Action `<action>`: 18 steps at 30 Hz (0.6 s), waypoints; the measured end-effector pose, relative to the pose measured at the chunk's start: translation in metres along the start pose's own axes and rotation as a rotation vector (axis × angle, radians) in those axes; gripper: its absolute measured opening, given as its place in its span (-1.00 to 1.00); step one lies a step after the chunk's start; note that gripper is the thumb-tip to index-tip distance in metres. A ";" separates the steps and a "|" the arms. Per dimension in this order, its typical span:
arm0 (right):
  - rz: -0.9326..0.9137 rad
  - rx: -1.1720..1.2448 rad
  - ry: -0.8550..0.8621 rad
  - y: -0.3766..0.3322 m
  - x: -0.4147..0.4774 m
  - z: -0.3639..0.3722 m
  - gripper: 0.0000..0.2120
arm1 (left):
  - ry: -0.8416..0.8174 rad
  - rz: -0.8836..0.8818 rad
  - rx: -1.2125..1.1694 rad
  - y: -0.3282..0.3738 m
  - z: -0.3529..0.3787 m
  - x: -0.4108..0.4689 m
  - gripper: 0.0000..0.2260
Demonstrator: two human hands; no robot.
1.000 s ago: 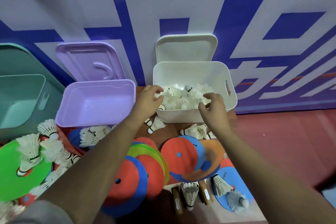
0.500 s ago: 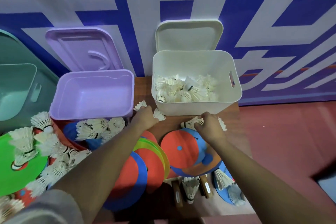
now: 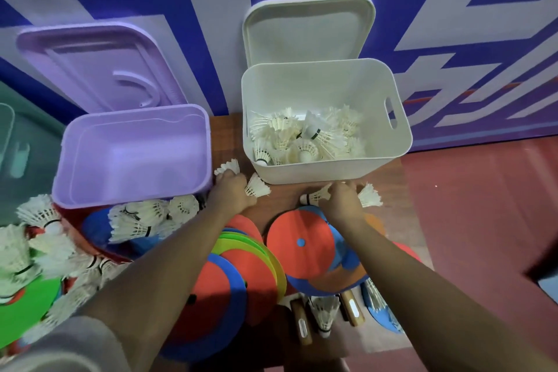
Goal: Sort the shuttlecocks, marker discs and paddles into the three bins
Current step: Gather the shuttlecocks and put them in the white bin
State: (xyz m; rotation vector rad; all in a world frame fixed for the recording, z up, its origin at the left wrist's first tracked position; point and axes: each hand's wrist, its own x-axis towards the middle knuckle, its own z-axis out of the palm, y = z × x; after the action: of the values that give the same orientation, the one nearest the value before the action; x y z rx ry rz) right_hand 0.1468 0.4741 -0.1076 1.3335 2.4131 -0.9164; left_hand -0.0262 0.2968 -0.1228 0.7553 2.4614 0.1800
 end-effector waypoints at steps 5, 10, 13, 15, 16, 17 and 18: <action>-0.110 0.038 0.090 -0.008 -0.012 -0.003 -0.72 | 0.003 0.019 -0.170 -0.005 -0.025 -0.035 -0.64; 0.103 0.017 0.101 -0.006 -0.011 -0.008 -0.67 | 0.062 0.161 -0.290 -0.007 -0.043 -0.071 -0.65; 0.115 0.041 0.045 -0.003 -0.003 -0.006 -0.69 | 0.065 0.213 -0.426 -0.004 -0.043 -0.085 -0.65; 0.111 0.016 0.032 -0.001 0.000 -0.007 -0.74 | 0.083 0.212 -0.496 0.000 -0.042 -0.090 -0.63; 0.105 0.022 0.029 0.000 -0.001 -0.009 -0.77 | 0.077 0.196 -0.525 0.003 -0.041 -0.093 -0.58; 0.094 0.026 0.035 0.001 -0.002 -0.010 -0.79 | 0.065 0.176 -0.552 0.006 -0.040 -0.095 -0.52; 0.090 0.034 0.039 0.004 0.000 -0.009 -0.78 | 0.056 0.167 -0.569 0.009 -0.039 -0.098 -0.50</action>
State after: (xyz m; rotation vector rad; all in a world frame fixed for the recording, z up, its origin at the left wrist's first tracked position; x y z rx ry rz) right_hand 0.1513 0.4815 -0.1021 1.4732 2.3542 -0.9199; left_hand 0.0247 0.2517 -0.0416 0.6985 2.2209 0.9272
